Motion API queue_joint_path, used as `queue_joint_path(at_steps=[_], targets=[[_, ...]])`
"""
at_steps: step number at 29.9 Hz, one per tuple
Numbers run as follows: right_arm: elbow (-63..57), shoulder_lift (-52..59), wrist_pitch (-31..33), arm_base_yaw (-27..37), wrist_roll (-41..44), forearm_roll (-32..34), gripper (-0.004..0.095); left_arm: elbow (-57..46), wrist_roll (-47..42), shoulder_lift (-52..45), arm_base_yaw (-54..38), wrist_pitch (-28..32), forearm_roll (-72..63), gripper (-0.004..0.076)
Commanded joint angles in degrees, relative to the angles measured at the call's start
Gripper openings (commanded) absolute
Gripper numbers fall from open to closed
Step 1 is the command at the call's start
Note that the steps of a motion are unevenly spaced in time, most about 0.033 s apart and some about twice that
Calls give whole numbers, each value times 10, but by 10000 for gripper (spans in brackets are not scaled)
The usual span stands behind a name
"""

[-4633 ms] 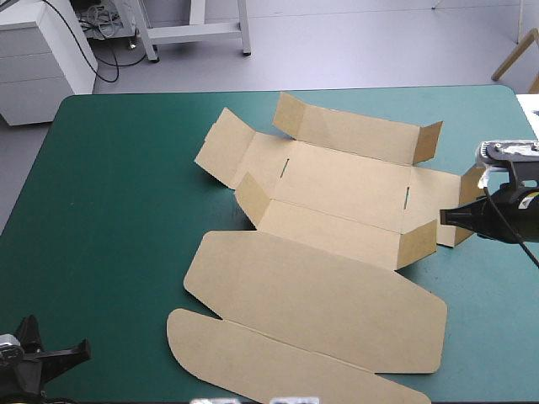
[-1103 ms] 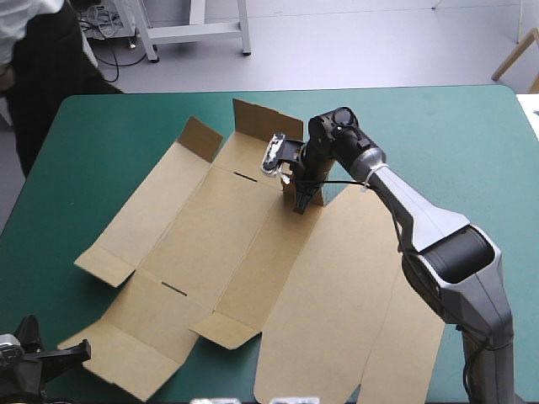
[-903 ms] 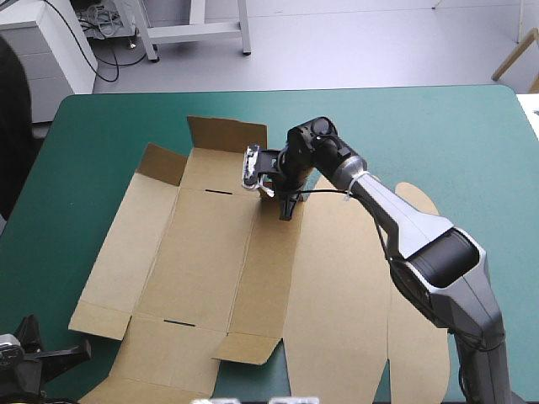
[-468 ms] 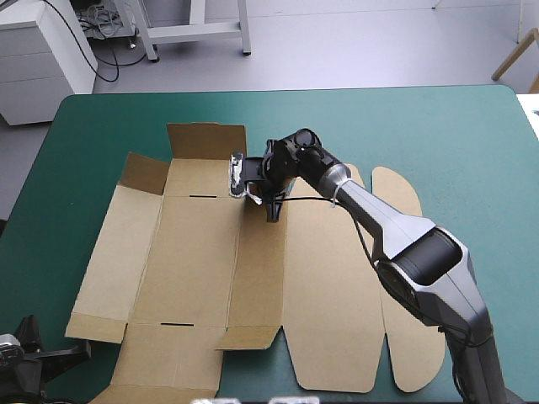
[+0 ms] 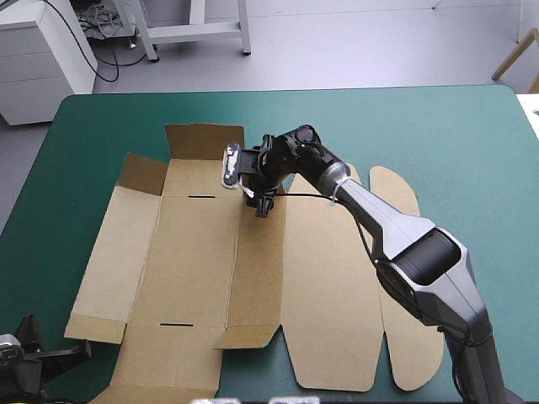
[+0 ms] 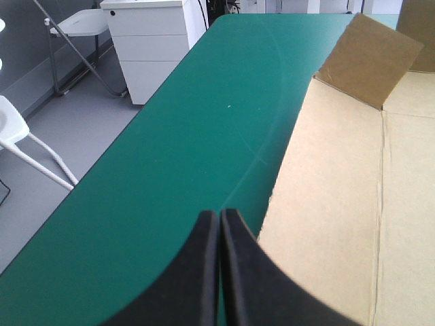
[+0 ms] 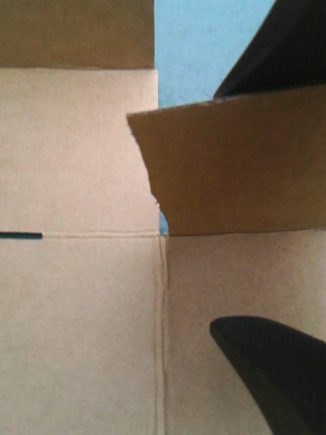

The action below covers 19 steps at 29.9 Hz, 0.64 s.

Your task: Fold the box

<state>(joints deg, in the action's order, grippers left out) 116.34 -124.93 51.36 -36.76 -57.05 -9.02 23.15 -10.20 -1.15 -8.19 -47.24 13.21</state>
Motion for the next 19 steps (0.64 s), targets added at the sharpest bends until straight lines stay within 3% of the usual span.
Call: queue_joint_path(at_steps=[1, 8, 10, 14, 18, 19], targets=[[61, 47, -2, -4, 61, -8, 846, 15, -3, -5, 2, 43, 5, -10], [140, 87, 47, -3, 188, 17, 844, 15, -3, -5, 2, 43, 5, -10], [148, 92, 61, -3, 235, 27, 797, 15, -3, -5, 2, 43, 5, -10], [152, 99, 85, -3, 305, 51, 505, 15, -3, -5, 2, 43, 5, -10], [152, 103, 89, -3, 384, 83, 42, 15, -3, -5, 2, 43, 5, -9], [152, 103, 89, -3, 408, 90, -14, 15, -3, -5, 2, 43, 5, -9]])
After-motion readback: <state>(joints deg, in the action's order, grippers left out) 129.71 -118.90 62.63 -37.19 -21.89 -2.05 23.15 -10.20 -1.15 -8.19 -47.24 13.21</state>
